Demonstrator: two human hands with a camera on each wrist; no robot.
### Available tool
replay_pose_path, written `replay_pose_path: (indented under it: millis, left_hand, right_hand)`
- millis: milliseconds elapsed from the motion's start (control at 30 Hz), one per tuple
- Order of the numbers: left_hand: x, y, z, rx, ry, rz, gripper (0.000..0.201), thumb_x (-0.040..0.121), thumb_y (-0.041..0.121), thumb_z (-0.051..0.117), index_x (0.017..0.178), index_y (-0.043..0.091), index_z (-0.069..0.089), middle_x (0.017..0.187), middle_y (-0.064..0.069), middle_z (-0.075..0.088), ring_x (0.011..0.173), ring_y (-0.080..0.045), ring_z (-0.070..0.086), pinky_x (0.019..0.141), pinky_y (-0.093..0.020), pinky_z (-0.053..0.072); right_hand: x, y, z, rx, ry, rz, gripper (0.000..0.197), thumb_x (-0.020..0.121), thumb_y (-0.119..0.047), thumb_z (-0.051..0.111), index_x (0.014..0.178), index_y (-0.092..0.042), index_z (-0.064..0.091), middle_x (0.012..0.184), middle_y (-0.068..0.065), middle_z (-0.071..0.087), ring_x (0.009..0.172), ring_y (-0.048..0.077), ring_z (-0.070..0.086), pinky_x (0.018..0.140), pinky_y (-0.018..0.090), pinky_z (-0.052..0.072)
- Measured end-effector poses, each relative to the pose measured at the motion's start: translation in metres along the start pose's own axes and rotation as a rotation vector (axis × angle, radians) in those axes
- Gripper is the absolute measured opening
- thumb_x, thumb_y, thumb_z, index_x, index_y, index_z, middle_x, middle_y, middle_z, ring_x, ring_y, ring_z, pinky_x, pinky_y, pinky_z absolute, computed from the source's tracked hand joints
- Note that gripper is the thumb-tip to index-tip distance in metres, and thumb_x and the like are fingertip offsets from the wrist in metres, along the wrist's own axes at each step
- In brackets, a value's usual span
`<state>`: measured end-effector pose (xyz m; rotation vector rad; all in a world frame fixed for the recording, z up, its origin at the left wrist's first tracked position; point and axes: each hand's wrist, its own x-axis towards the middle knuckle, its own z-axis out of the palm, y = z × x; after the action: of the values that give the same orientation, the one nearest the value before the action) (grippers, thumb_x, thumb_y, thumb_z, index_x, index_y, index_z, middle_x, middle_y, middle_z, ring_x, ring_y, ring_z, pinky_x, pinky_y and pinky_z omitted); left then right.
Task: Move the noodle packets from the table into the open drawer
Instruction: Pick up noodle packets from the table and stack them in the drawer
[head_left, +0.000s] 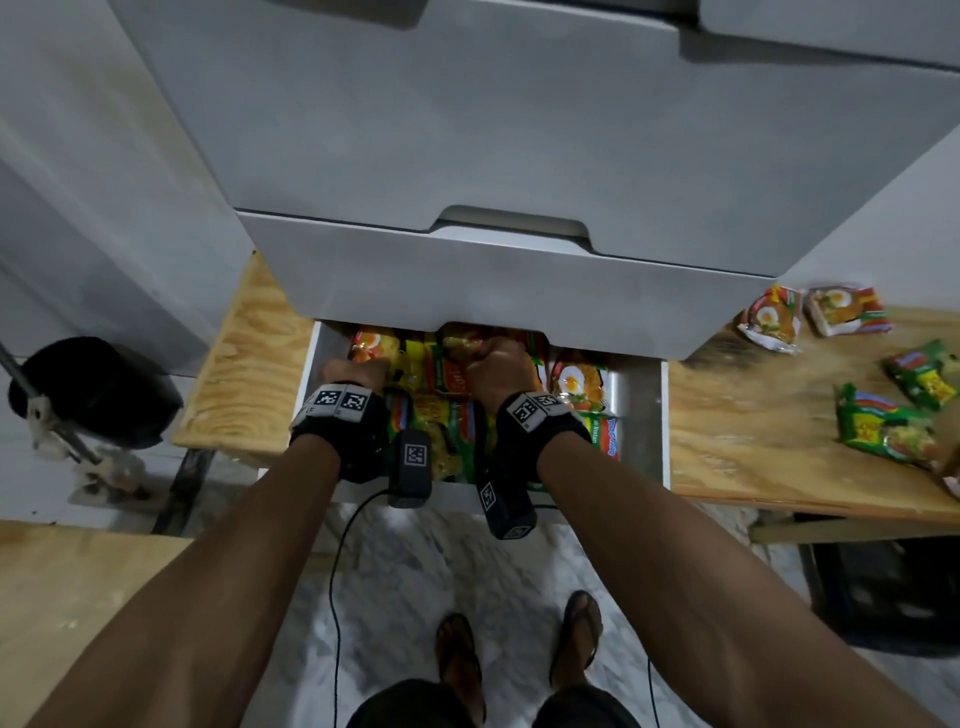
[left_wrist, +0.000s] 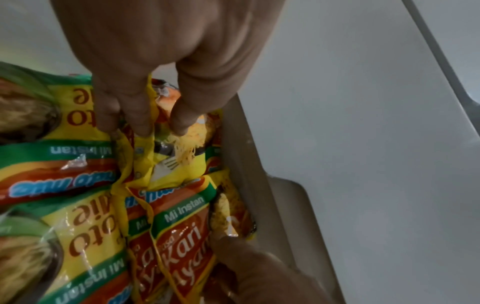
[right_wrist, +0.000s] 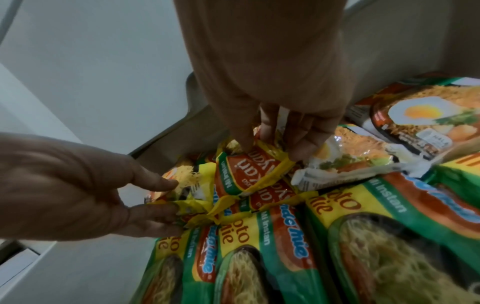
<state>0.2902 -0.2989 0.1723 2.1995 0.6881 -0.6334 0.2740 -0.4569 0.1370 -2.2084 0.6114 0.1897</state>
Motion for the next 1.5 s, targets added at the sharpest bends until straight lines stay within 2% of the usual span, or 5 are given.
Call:
replay_pose_path:
  millis: [200,500,733,967,1500]
  left_hand:
    - [0.108,-0.037,0.024,-0.064,-0.184,0.049,0.073,0.069,0.041,0.065,0.134,0.009,0.053,0.142,-0.015,0.052,0.120,-0.037,0.057,0.100,-0.046,0.050]
    - [-0.060,0.023,0.058,-0.554,0.095,0.037,0.088,0.051,0.039,0.069,0.126,-0.001,0.048,0.133,-0.023,0.053,0.116,-0.038,0.059,0.095,-0.048,0.051]
    - [-0.167,0.104,0.176,-0.626,-0.015,0.434,0.053,0.073,0.018,0.068,0.121,0.001,0.051,0.110,-0.014,0.060,0.103,-0.028,0.061,0.087,-0.025,0.048]
    - [-0.238,0.190,0.324,-0.324,-0.216,0.641,0.036,0.084,0.009,0.059,0.117,-0.004,0.056,0.091,-0.017,0.061,0.081,-0.031,0.056,0.059,-0.019,0.032]
    - [-0.217,0.276,0.591,0.881,-0.383,0.967,0.091,0.078,0.043,0.071,0.149,0.015,0.022,0.153,-0.011,0.026,0.143,-0.033,0.022,0.109,-0.050,0.035]
  right_hand:
    - [-0.018,0.001,-0.032,-0.075,-0.048,-0.096,0.031,0.087,-0.023,0.060,0.107,-0.001,0.069,0.113,0.020,0.067,0.107,0.037,0.062,0.090,0.040,0.053]
    - [-0.052,0.059,-0.141,0.276,0.121,-0.090,0.008,0.081,-0.013,0.065,0.081,-0.012,0.073,0.086,0.008,0.074,0.085,0.020,0.066,0.086,0.036,0.055]
    - [-0.052,0.165,-0.268,0.353,0.301,0.032,0.012,0.087,-0.010,0.060,0.078,-0.015,0.066,0.071,-0.001,0.062,0.064,0.016,0.057,0.058,0.031,0.052]
    - [-0.002,0.299,-0.391,0.354,0.441,0.306,0.028,0.085,-0.012,0.060,0.060,-0.020,0.051,0.067,0.002,0.055,0.063,0.020,0.053,0.061,0.039,0.055]
    - [0.173,0.481,-0.504,0.373,0.270,0.644,0.067,0.087,-0.050,0.060,0.138,-0.008,0.049,0.142,0.010,0.053,0.126,0.028,0.054,0.101,0.034,0.048]
